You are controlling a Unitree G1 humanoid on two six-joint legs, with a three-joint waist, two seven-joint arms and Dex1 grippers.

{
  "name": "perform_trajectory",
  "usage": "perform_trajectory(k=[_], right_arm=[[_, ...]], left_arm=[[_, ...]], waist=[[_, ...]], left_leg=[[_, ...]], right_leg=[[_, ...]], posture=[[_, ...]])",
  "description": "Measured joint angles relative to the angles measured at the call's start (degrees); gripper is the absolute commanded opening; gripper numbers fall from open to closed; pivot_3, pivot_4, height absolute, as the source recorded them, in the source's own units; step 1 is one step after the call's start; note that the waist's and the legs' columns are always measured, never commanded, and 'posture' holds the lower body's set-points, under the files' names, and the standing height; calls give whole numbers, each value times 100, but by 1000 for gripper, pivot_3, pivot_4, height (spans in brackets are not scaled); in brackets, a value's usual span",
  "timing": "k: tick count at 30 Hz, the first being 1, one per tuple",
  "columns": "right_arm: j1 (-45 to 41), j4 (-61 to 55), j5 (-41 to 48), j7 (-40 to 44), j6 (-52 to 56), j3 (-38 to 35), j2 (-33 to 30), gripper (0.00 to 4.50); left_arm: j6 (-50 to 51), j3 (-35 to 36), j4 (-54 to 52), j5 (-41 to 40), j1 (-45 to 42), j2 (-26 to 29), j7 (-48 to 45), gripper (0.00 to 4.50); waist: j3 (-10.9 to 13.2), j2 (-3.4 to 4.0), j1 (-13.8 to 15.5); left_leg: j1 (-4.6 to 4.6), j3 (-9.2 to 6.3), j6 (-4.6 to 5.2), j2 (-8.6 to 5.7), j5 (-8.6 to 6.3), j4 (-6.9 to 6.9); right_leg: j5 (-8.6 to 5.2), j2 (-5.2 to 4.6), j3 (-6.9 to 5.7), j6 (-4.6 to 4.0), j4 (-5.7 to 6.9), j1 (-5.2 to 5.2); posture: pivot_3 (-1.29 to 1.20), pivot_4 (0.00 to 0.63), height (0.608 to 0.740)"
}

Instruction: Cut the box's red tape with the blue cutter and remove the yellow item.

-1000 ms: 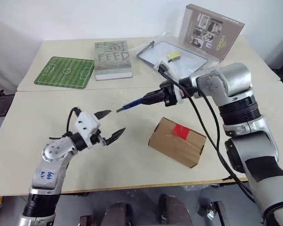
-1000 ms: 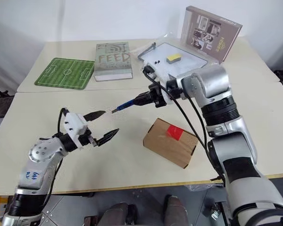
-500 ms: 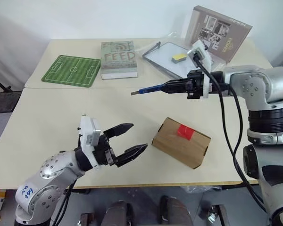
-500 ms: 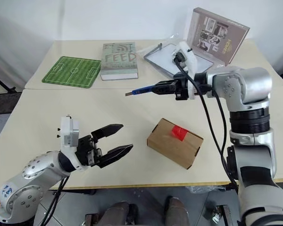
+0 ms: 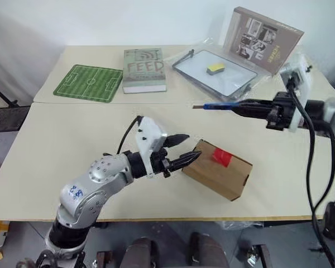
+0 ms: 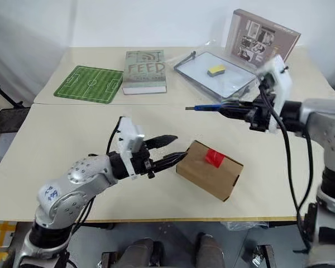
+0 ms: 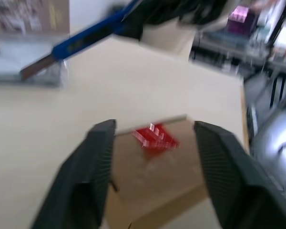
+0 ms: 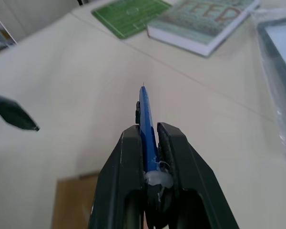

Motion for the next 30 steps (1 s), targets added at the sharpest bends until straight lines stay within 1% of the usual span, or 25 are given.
perform_trajectory(k=[1,2,5,6,10,13,22,30], right_arm=[[163,-140,29,5,-58,-41,-83,168],[322,-276,80,7,-75,-117,-159,168],[825,-687,204,49,-197,-306,-370,168],[969,-812,249,63,-243,-365,-401,168],[1347,-1051,319,49,-461,-428,-602,168],[1574,-1064,312,6,-645,-412,-627,168],[1831,-1030,182,-151,-1061,-103,-654,168],[1984,-933,102,-228,-1172,-36,-756,168]], left_arm=[[91,-101,26,34,-38,-4,-20,1493],[166,-206,32,51,-75,-12,-41,1118],[571,-429,93,47,-281,-75,-89,206],[713,-456,145,40,-371,-130,-89,31],[1117,-505,355,32,-584,-328,-90,31],[1289,-507,596,46,-656,-390,-107,31],[1498,-559,900,123,-721,-391,-416,31],[1563,-567,1068,173,-757,-412,-585,31]], waist=[[2,-4,-1],[3,-4,0],[4,-7,7],[5,-8,8],[5,-9,9],[7,-11,10],[7,-12,14],[7,-12,14]], left_leg=[[-1,1,0,2,0,0],[-3,2,0,6,0,0],[-3,1,2,6,2,3],[-2,1,2,6,2,7],[-1,0,3,12,2,16],[0,-1,3,11,2,18],[-1,-3,3,12,2,21],[-1,-5,3,12,2,22]], right_leg=[[0,0,0,0,-5,0],[0,0,1,0,-10,0],[0,3,1,0,-12,3],[0,4,1,0,-13,7],[2,2,3,3,-13,13],[2,3,2,3,-13,15],[2,1,1,3,-14,16],[2,1,-2,3,-14,20]], posture=[[0,150,740],[0,150,740],[0,150,740],[0,150,740],[0,150,740],[0,150,740],[0,150,740],[0,150,740]])
